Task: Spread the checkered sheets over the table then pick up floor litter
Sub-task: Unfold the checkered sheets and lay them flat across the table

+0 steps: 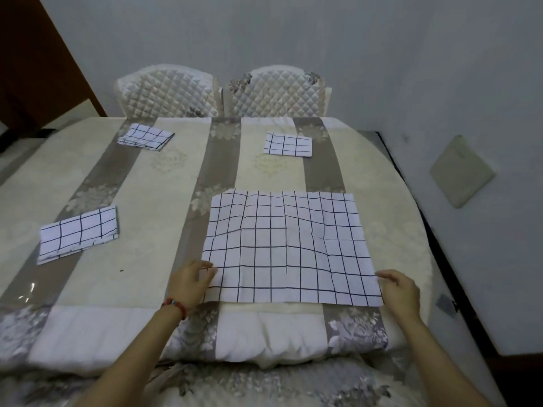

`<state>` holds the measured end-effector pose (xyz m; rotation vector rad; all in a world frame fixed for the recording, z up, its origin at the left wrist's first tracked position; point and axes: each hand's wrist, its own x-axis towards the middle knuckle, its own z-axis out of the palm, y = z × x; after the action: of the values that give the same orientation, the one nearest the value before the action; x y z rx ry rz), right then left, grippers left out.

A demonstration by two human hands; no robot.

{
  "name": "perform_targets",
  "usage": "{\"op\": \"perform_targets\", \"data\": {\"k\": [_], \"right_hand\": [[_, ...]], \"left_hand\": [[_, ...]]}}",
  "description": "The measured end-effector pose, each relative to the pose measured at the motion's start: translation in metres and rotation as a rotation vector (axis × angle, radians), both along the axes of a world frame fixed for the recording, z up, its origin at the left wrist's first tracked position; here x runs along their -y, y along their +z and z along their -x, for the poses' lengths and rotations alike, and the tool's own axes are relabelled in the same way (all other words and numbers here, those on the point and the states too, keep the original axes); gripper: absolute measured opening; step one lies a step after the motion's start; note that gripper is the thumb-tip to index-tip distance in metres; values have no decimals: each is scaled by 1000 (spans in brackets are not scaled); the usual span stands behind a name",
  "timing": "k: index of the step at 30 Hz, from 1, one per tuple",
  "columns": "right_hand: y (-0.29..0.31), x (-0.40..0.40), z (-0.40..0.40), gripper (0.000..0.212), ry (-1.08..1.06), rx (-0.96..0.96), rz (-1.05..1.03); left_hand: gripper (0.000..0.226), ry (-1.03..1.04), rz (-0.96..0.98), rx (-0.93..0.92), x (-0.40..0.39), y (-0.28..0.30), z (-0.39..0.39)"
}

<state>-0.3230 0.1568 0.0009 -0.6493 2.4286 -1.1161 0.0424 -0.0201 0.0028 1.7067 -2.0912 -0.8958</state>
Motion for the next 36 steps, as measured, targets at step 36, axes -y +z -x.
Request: {"op": "perform_targets", "data": {"k": [36], "right_hand": [[-36,115,-91,49,661,-519,-178]], "left_hand": [[44,350,-146,69,33,-32,15]]}}
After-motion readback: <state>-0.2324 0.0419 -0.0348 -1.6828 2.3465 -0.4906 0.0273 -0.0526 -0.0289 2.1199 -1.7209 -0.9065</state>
